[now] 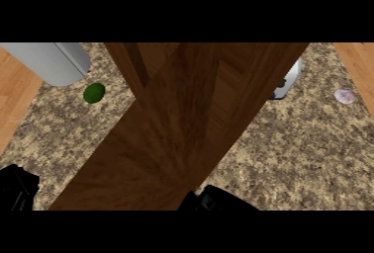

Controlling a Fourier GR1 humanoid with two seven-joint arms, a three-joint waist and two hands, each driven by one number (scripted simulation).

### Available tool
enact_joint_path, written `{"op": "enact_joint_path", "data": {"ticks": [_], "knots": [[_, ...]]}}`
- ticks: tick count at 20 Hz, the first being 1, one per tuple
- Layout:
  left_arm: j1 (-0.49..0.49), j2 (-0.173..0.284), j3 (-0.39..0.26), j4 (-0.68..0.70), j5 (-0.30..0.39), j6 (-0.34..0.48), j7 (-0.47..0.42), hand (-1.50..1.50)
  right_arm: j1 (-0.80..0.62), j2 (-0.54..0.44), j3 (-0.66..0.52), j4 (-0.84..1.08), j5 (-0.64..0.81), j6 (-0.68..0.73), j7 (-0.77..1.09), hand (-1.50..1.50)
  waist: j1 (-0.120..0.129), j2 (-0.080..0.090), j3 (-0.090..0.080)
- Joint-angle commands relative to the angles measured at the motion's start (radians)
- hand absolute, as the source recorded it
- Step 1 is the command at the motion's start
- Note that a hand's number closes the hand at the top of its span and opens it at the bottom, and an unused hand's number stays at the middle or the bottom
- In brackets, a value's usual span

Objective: Pick up the wine, place it into the cabinet and close the cabinet

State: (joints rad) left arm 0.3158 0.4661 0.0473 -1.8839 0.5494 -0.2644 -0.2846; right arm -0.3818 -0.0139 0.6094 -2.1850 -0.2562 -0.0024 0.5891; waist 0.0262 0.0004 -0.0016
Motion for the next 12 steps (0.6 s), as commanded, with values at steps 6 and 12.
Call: {"op": "enact_joint_path", "data": {"ticks": [6, 12], "knots": [[-0.052, -0.017, 0.038, 0.076, 0.017, -0.044, 0.033, 1.50, -0.421, 0.014, -0.033, 0.357, -0.185, -0.241, -0.092, 1.50, -0.007, 0.002, 0.000], [-0.062, -0.022, 0.068, 0.011, 0.011, -0.038, 0.079, 1.50, -0.465, 0.014, -0.121, 0.564, -0.285, -0.199, -0.268, 1.50, -0.007, 0.002, 0.001]]}}
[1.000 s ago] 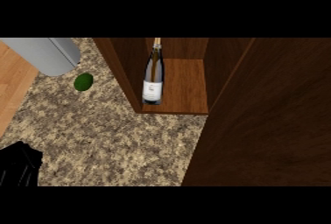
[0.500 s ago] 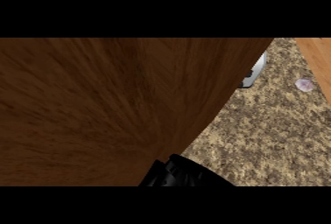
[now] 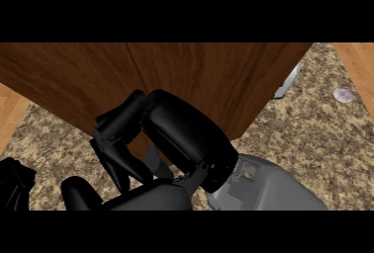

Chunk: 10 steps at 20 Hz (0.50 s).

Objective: Pick up the wine, place it into the cabinet and close the cabinet

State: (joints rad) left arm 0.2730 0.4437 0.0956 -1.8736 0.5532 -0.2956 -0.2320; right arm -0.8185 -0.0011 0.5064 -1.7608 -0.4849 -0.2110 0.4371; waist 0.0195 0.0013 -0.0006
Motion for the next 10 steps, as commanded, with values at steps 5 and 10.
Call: {"op": "enact_joint_path", "data": {"ticks": [5, 10], "knots": [[0.026, -0.015, 0.057, -0.055, 0.024, -0.013, 0.051, 1.50, 0.001, 0.001, -0.061, 0.193, -0.078, 0.022, -0.112, 1.50, -0.007, -0.001, 0.001], [-0.047, -0.019, 0.053, 0.022, -0.006, -0.040, 0.060, 1.50, -0.008, 0.001, -0.079, 0.400, -0.090, 0.105, -0.253, 1.50, -0.008, 0.003, 0.000]]}}
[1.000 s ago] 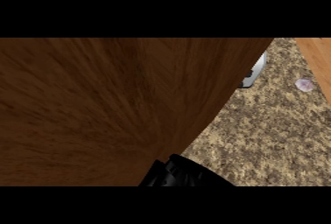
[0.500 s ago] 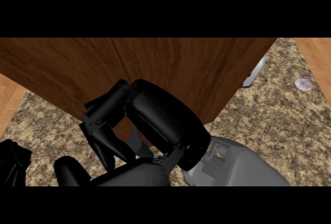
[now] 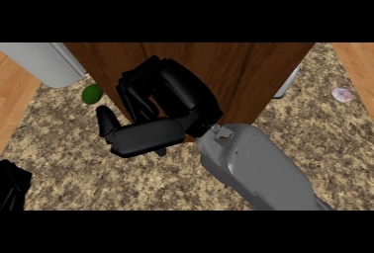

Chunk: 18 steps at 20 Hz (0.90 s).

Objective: Pick up the wine, place it into the cabinet and close the cabinet

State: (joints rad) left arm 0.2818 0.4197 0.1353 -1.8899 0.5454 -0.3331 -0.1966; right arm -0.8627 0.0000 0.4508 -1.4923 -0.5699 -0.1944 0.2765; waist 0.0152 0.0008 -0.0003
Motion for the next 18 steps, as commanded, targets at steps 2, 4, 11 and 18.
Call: {"op": "enact_joint_path", "data": {"ticks": [2, 4, 11, 18], "knots": [[0.059, 0.010, 0.053, -0.040, 0.026, -0.053, 0.014, 1.50, 0.000, 0.000, -0.070, 0.134, 0.009, 0.039, -0.046, 1.50, 0.002, -0.001, 0.000], [-0.067, 0.018, 0.057, 0.013, 0.054, -0.019, 0.090, 1.50, 0.045, 0.000, -0.076, 0.124, 0.020, 0.090, -0.041, 1.50, -0.010, 0.000, 0.000], [-0.057, -0.033, 0.019, 0.045, -0.035, -0.028, 0.029, 1.50, -0.064, -0.042, -0.209, 0.340, 0.033, 0.161, -0.143, 1.50, 0.001, 0.006, 0.000], [-0.042, -0.045, 0.019, 0.022, -0.056, -0.022, 0.021, 1.50, -0.063, -0.126, -0.243, 0.385, 0.016, 0.244, -0.149, 1.50, 0.006, 0.007, 0.000]]}}
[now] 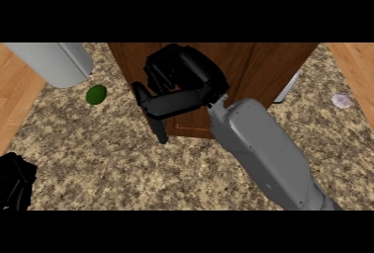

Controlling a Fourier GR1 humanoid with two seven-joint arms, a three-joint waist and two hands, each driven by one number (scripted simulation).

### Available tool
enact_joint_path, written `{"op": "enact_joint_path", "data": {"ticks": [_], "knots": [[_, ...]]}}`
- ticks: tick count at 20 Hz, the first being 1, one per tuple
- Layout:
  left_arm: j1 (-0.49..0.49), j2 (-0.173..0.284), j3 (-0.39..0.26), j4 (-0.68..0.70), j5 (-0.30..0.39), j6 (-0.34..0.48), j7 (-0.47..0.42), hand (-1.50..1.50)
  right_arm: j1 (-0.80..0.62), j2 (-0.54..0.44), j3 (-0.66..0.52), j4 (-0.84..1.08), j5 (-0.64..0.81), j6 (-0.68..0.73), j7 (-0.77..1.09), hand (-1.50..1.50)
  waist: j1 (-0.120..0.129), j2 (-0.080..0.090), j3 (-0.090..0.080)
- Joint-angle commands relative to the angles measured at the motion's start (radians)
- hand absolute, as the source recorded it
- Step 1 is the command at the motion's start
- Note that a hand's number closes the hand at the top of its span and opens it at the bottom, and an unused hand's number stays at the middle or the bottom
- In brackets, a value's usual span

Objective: Pick up the wine, place it into the cabinet and close the cabinet

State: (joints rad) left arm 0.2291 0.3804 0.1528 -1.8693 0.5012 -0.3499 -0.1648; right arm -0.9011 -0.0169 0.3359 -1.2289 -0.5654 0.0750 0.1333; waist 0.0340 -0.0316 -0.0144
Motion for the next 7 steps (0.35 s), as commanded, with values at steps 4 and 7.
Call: {"op": "enact_joint_path", "data": {"ticks": [4, 7], "knots": [[-0.005, -0.004, 0.006, 0.015, -0.003, -0.022, -0.021, 1.50, -0.038, -0.081, -0.119, 0.174, 0.027, -0.017, -0.046, 1.50, -0.006, 0.045, 0.013], [-0.009, -0.013, -0.013, 0.004, -0.009, -0.008, 0.002, 1.50, -0.029, -0.107, -0.124, 0.179, 0.021, 0.025, -0.052, 1.50, -0.012, 0.044, 0.014]]}}
